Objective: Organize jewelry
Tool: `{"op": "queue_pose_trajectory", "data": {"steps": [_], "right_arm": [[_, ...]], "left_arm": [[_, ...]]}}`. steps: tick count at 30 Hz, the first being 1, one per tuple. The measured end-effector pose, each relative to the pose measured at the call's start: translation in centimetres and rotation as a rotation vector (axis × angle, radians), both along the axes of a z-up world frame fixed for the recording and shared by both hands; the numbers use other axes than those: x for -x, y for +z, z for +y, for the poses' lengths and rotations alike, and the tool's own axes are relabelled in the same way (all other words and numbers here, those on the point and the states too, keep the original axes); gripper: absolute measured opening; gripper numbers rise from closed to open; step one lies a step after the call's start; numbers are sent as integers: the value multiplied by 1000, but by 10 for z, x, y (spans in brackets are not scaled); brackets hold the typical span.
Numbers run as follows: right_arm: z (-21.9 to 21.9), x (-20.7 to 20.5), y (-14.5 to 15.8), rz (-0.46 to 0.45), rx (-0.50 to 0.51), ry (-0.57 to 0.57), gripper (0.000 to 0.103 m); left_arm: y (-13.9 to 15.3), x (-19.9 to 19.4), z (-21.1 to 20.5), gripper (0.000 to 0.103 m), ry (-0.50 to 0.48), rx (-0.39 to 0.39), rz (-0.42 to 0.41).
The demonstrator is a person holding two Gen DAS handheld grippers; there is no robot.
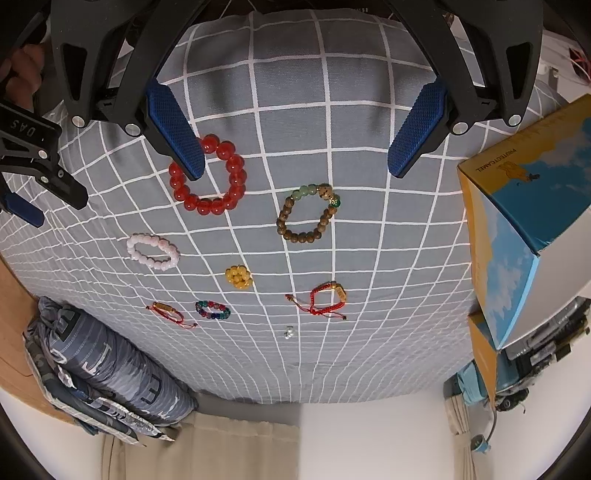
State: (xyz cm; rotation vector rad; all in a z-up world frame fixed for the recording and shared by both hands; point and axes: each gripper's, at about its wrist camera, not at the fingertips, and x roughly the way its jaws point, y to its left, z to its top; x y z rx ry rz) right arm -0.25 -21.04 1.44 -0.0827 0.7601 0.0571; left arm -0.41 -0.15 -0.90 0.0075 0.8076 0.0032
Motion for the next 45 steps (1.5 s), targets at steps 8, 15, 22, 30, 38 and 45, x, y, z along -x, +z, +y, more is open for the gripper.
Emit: {"op": "queue_pose_trajectory", "data": {"steps": [8, 15, 22, 30, 38, 45], "right_arm": [[-3, 1, 2, -4, 5, -2, 96], [-2, 3, 4, -5, 3, 0, 96], [0, 4, 5, 0, 5, -1, 96], [-2, 3, 5, 4, 2, -4, 96], [-2, 2, 6, 1, 0, -4, 96], [-2, 2, 7, 2, -2, -6, 96]], "left_arm": [[1, 0, 3, 97, 6, 17, 7], [1, -1, 7, 97, 35, 25, 12], [1, -1, 4, 97, 40, 13, 7], [2, -2, 3, 97, 40, 14, 1], [2, 0, 2, 97, 33, 4, -8], [2, 1, 2, 97, 35, 2, -9]]}}
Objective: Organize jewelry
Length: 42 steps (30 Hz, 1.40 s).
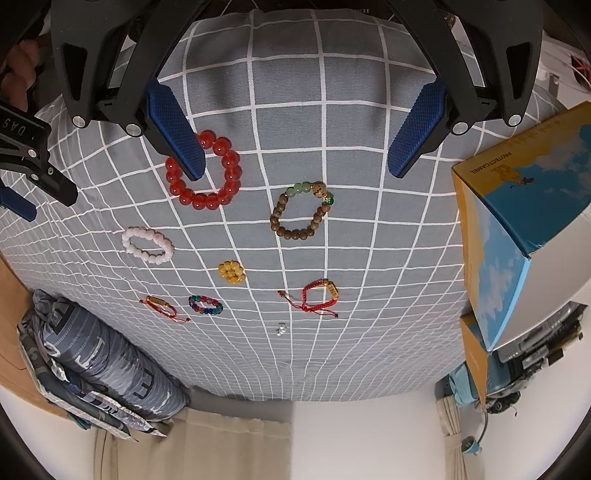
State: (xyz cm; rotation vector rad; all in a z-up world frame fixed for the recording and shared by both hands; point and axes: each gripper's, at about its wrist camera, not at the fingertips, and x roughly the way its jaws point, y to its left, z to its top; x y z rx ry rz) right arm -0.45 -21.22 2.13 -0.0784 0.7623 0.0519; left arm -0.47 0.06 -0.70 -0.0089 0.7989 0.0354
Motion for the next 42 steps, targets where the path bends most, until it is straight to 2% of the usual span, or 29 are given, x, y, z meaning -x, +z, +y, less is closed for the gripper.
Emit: {"op": "queue_pose_trajectory", "data": {"steps": [24, 29, 34, 38, 42], "right_arm": [[1, 0, -1, -1, -2, -1, 96], [3, -3, 2, -4, -2, 2, 96], [8, -13, 10, -18, 9, 13, 96], [15, -33, 16, -23, 12, 34, 96], [20, -62, 15, -8, 0, 51, 96]], "left_arm": [[1, -1, 1, 97, -5, -6, 3], [11, -10, 4, 96, -20, 4, -1], [30, -42, 13, 96, -13, -9, -43], [34, -88, 26, 97, 3, 6, 2], [31, -134, 29, 97, -22, -33, 23]]}}
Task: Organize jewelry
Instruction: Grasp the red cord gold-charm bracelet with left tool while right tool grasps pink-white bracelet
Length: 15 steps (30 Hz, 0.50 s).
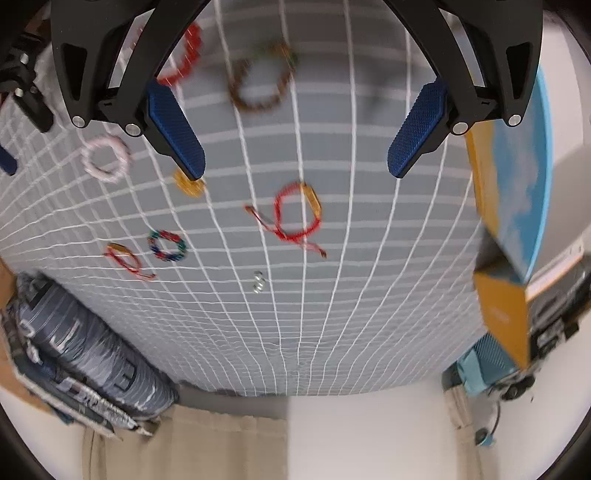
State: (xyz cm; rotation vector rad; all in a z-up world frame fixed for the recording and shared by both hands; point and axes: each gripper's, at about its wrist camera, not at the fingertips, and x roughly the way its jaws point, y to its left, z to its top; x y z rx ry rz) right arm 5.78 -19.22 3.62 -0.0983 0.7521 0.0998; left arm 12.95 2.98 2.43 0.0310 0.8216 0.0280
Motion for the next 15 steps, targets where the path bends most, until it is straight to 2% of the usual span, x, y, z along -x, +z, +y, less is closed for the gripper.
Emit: {"op": "queue_pose_trajectory", "data": {"steps": [3, 9, 13, 15], "right_arm": [[7, -23, -7, 23, 10, 7, 96], [13, -59, -33, 95, 11, 1, 91], [13, -71, -53, 145, 11, -8, 89], [10, -75, -62, 168, 5, -17, 87]], "left_arm": [[-11, -32, 2, 97, -6, 17, 63], [-41, -78, 0, 97, 11, 7, 117], [-61, -96, 5, 95, 30, 32, 164], [-69, -101, 10, 91, 34, 52, 187]]}}
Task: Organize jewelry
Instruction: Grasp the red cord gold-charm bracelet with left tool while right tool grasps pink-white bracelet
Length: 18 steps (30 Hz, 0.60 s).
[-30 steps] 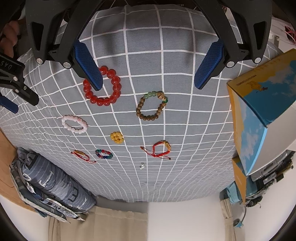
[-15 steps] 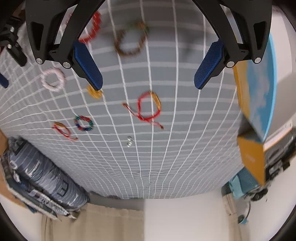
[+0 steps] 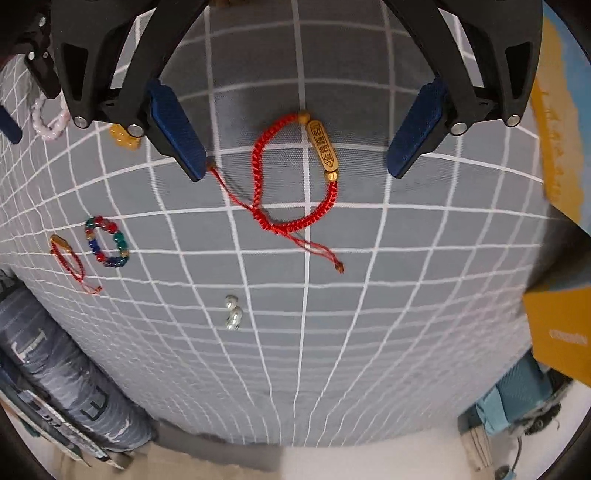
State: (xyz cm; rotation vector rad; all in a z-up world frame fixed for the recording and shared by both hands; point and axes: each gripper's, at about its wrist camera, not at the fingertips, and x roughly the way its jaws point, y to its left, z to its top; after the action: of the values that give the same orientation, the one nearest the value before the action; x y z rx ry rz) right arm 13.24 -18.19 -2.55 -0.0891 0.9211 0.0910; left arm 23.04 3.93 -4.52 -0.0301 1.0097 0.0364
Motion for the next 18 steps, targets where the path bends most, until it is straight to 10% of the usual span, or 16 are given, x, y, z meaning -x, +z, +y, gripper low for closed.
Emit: {"op": "queue_pose_trajectory", "data": {"steps": [5, 18], "right_arm": [[-3, -5, -11, 47, -15, 5, 67], [-1, -7, -11, 70, -15, -3, 20]], "left_arm": [[-6, -1, 0, 81, -1, 21, -8], [-3, 3, 4, 14, -16, 43, 31]]}}
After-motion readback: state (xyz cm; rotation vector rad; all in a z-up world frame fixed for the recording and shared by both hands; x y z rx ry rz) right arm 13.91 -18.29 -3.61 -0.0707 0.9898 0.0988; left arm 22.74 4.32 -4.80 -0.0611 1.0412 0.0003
